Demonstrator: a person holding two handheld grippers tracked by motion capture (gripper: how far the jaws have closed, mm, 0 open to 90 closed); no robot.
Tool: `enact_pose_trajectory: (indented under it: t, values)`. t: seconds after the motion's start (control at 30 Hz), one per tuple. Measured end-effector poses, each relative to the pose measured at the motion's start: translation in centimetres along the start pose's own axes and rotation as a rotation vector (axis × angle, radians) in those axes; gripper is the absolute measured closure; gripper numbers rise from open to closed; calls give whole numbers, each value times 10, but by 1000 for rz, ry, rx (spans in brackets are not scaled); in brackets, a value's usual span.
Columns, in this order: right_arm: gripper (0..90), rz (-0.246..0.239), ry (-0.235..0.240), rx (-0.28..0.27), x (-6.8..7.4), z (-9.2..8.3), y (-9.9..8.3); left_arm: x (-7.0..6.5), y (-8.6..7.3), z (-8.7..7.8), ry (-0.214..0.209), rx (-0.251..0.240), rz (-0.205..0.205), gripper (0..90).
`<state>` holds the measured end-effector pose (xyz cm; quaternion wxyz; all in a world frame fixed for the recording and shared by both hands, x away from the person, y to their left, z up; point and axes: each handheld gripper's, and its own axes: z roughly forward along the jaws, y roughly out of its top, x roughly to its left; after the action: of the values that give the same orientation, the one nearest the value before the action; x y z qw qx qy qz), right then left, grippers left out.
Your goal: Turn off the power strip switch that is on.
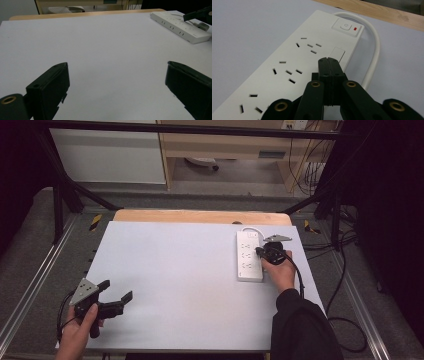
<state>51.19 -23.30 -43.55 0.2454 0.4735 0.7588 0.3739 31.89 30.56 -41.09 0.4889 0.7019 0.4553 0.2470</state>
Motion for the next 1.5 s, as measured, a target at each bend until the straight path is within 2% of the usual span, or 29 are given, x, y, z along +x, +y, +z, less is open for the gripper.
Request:
enact_pose_trajectory:
  t: [0.67, 0.7, 1.5]
  values:
    - [900, 13, -4, 7, 0, 1, 0, 0, 0, 0, -1, -1, -1, 54]
    - [900, 12, -6, 20, 0, 1, 0, 0, 0, 0, -2, -1, 1, 54]
    - [900, 26, -3, -4, 0, 1, 0, 0, 0, 0, 0, -5, -1, 53]
